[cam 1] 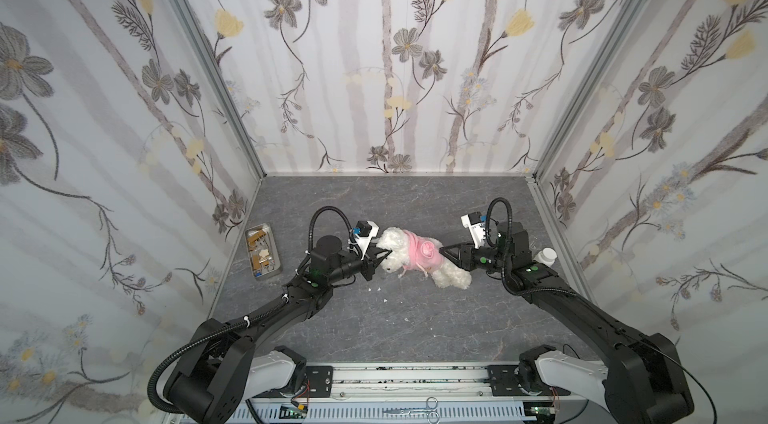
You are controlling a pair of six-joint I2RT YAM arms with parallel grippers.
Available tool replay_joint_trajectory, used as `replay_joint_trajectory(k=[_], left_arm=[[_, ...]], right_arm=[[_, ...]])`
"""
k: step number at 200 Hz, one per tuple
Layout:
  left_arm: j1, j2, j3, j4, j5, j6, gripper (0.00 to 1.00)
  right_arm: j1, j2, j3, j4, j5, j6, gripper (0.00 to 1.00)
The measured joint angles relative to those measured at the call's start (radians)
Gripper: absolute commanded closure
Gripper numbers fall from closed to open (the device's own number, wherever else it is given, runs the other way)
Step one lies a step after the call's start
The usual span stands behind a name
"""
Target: Dress the teddy bear
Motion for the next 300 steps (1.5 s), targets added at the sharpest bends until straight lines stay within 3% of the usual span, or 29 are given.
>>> replay_joint_trajectory(k=[68, 126, 214, 300], left_arm=[[-0.013, -0.004, -0.009, 0.003, -0.018, 0.036, 1.00], [-0.016, -0.010, -0.011, 0.003, -0.031, 0.039, 1.00], [-0.020, -0.060, -0.057, 0.003, -0.039, 0.051, 1.00], [-0.033, -0.103, -0.061, -0.059, 0.108, 0.227, 1.00]], right_arm=[[-0.004, 0.049, -0.050, 0.072, -0.045, 0.055, 0.73], [-0.007, 0.081, -0.103, 0.188, -0.090, 0.143, 1.00], [-0.078, -0.019, -0.212, 0.211, 0.004, 0.230, 1.00], [-0.098, -0.113, -0.320, 0.240, 0.166, 0.336, 1.00]])
